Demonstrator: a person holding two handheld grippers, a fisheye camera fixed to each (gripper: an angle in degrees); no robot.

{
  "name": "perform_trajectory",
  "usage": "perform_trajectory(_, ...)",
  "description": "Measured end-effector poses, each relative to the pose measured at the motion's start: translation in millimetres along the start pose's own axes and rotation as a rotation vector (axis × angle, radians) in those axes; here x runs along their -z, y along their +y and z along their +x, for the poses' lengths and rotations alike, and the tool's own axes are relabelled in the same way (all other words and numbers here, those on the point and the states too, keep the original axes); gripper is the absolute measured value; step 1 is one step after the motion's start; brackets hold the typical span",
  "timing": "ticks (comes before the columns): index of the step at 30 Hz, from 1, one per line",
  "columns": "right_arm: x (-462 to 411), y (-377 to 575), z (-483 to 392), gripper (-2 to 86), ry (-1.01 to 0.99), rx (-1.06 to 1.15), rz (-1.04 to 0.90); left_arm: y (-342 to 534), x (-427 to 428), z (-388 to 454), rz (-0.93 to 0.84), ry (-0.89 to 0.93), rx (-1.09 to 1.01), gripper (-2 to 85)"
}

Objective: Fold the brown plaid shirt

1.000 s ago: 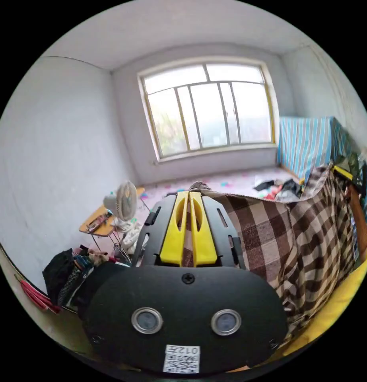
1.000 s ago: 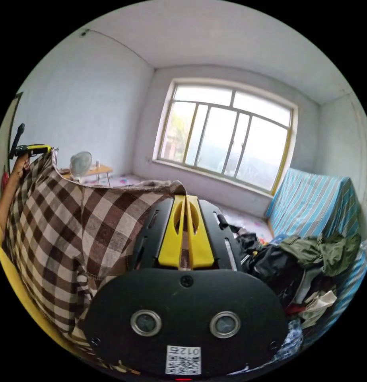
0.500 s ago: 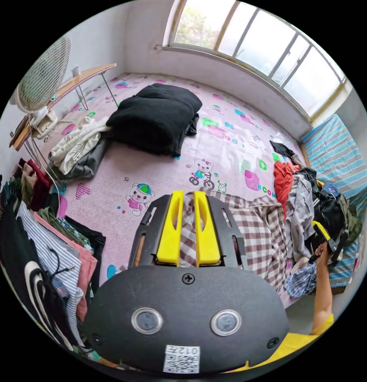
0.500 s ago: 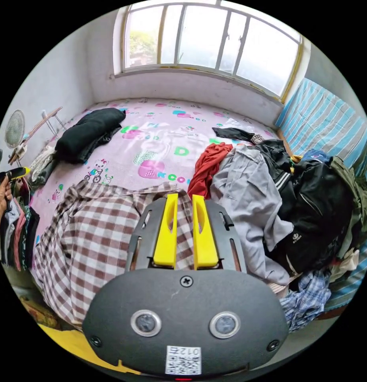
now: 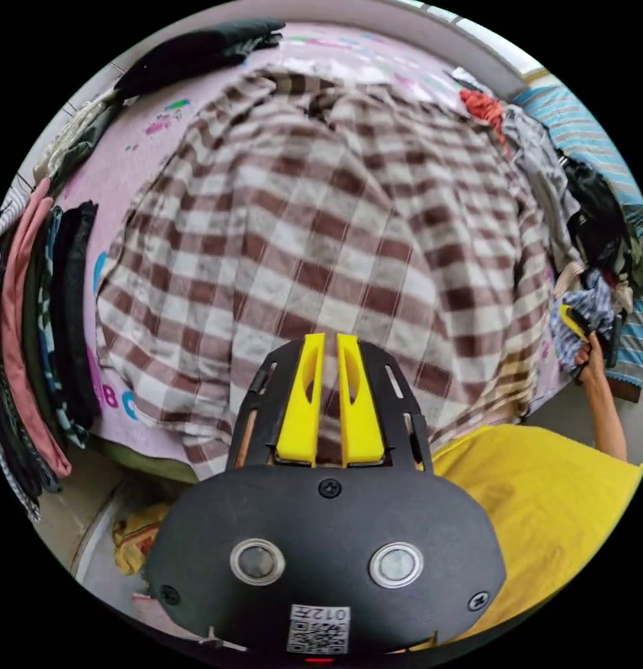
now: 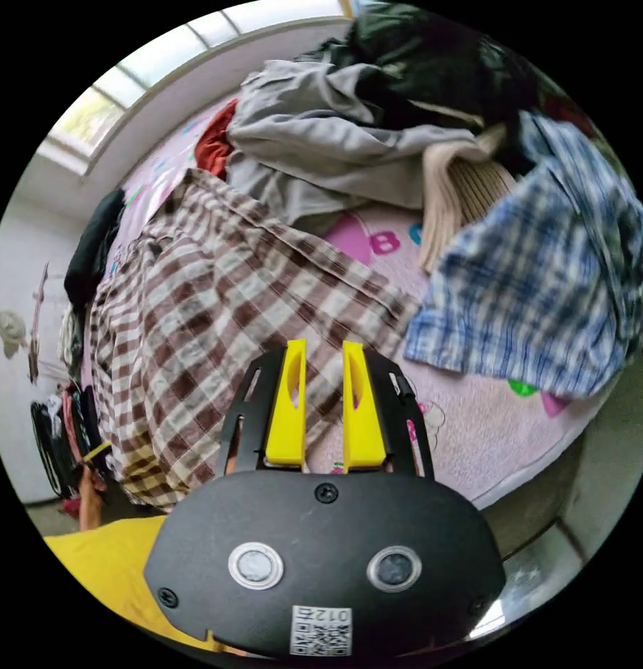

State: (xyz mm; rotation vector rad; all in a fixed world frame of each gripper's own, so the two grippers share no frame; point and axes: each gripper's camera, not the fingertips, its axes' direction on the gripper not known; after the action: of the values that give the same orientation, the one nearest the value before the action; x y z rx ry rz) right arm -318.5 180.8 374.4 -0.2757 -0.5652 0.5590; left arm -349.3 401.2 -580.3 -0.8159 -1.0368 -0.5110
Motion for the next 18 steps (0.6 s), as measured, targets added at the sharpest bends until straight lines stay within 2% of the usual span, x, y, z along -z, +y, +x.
perform_trajectory(1,-2,-2,19,8.2,-0.024,-0.060,0.003,1,-13,-4,-0.038,-0.089,0.025,0.5)
perform_trajectory(3,-4,-6,39,8.4,-0.056,-0.123,0.010,2,-24,-18,-0.068,-0.138,0.063,0.4)
perform_trajectory(6,-9,-14,60,8.7,-0.133,-0.151,-0.013,5,-26,-44,-0.069,-0.055,0.123,0.4)
perform_trajectory(9,-10,-14,70,9.0,-0.192,-0.101,-0.035,13,-8,-47,0.004,-0.082,0.179,0.4)
perform_trajectory(15,-15,-43,134,9.1,-0.276,-0.287,0.013,30,37,27,0.191,-0.176,0.050,0.4)
perform_trajectory(18,-25,-63,146,8.6,-0.326,-0.312,-0.001,38,48,65,0.253,-0.083,-0.021,0.4)
